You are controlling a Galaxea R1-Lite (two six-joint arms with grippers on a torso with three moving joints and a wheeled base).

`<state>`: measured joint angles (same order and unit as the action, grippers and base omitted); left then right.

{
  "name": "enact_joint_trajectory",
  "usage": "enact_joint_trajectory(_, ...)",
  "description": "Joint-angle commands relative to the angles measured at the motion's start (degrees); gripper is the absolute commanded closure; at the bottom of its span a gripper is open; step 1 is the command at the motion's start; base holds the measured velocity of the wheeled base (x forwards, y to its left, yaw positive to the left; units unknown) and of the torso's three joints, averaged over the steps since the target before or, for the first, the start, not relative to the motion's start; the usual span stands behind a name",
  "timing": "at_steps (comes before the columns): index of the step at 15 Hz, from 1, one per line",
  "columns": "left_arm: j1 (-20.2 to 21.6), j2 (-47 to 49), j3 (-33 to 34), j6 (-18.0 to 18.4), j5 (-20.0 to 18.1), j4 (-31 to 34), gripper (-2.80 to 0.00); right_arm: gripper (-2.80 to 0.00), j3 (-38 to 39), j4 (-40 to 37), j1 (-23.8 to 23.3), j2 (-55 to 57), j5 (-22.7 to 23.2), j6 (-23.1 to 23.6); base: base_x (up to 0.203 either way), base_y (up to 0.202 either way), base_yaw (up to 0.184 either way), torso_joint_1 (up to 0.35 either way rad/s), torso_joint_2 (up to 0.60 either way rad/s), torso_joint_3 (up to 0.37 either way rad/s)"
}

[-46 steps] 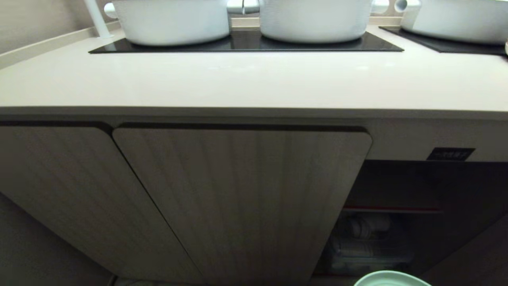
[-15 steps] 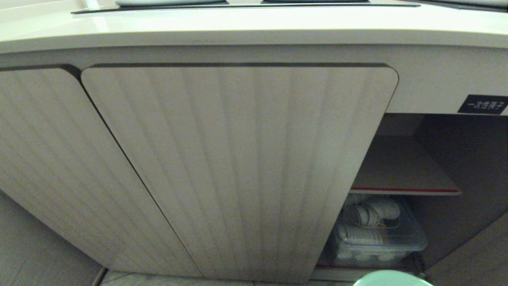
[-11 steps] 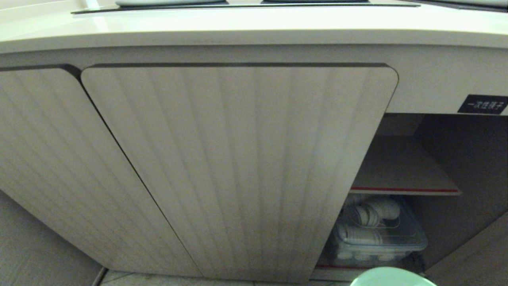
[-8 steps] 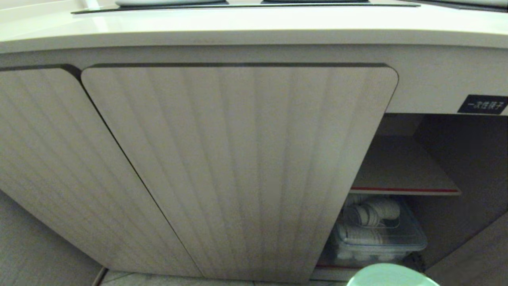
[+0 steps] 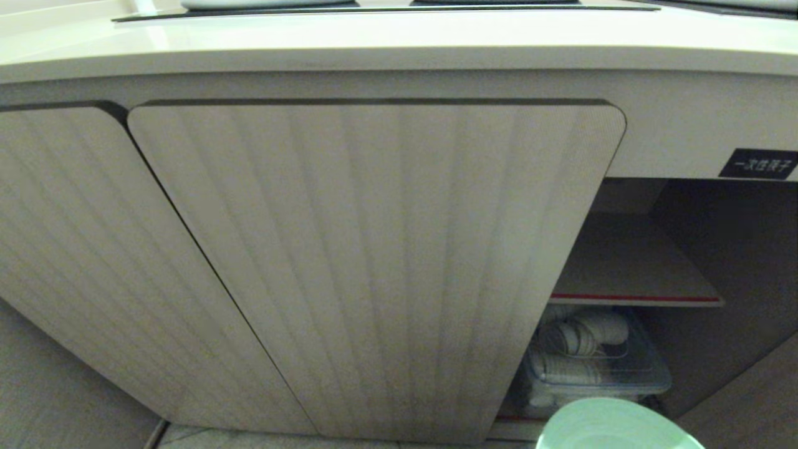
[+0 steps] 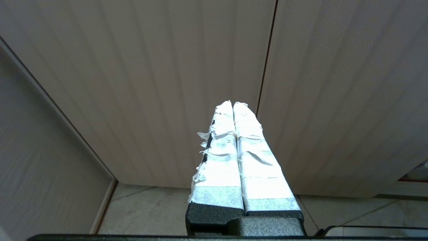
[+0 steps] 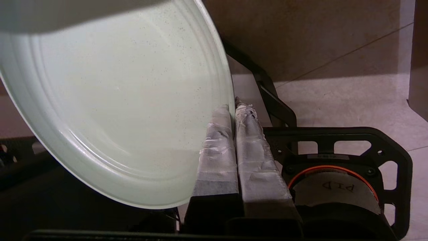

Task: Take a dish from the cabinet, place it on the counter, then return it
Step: Put it back into the cabinet

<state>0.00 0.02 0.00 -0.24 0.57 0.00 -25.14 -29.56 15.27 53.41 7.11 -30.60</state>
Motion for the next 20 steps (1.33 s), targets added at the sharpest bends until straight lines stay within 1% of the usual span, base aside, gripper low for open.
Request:
enact_joint_trajectory(1, 0.0, 0.0, 0.0, 0.0, 0.0, 0.0, 0.0, 0.0, 0.0, 0.4, -0.6, 0.9, -0.2, -0.6, 0.0, 0.0, 0.0, 0.0, 0.0, 0.0)
enact_joint_trajectory(9, 0.0, 0.0, 0.0, 0.0, 0.0, 0.0, 0.0, 0.0, -2.0, 0.5, -6.0, 3.2, -1.0, -0.9, 0.0, 0.0, 0.0, 0.0, 0.0, 0.0)
enact_joint_trajectory(20, 0.0, 0.0, 0.0, 0.0, 0.0, 0.0, 0.0, 0.0, -3.7, 0.6, -16.1, 5.3, -0.9, -1.3, 0.0, 0.0, 0.0, 0.0, 0.0, 0.0)
